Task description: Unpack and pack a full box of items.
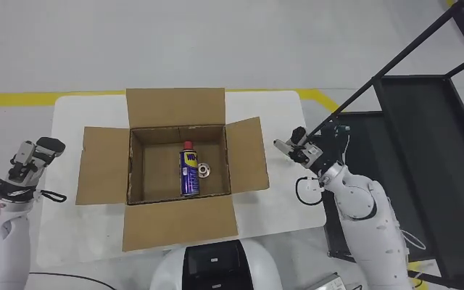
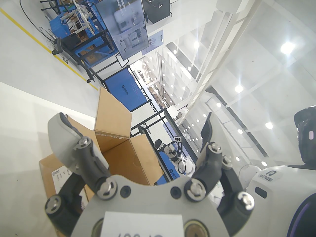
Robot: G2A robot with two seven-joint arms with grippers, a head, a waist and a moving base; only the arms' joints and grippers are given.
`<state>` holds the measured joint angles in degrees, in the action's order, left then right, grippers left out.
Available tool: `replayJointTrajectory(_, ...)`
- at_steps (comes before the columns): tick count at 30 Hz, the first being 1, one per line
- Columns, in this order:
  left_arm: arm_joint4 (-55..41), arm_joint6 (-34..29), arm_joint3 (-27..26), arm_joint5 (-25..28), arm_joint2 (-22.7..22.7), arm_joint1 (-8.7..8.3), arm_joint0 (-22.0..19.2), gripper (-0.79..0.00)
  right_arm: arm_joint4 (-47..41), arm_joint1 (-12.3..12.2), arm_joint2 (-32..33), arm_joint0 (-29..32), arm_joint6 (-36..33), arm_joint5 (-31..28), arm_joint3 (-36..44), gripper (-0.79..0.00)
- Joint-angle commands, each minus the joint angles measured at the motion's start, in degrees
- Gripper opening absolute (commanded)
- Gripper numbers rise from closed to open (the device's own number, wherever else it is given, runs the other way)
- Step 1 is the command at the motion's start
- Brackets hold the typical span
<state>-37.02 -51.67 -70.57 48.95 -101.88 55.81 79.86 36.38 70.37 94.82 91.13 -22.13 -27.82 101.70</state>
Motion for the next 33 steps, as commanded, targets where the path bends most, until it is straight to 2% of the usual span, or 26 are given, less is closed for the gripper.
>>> replayJointTrajectory(1,0.0,0.0,0.0,0.0,0.0,0.0,0.0,0.0,2.9,0.1,-0.4,0.5,2.1,3.0,-1.2,0.0)
replayJointTrajectory(5,0.0,0.0,0.0,0.0,0.0,0.0,0.0,0.0,7.4,0.1,-1.3,-0.6,4.0,7.9,-4.8,0.0)
replayJointTrajectory(17,0.0,0.0,0.0,0.0,0.0,0.0,0.0,0.0,10.1,0.2,-2.7,-7.4,6.9,14.4,-16.8,0.0)
replayJointTrajectory(24,0.0,0.0,0.0,0.0,0.0,0.0,0.0,0.0,13.2,-0.1,-4.1,-12.4,2.8,16.0,-23.5,0.0)
replayJointTrajectory(33,0.0,0.0,0.0,0.0,0.0,0.0,0.0,0.0,14.7,0.0,-7.1,-19.2,1.3,15.4,-33.3,0.0)
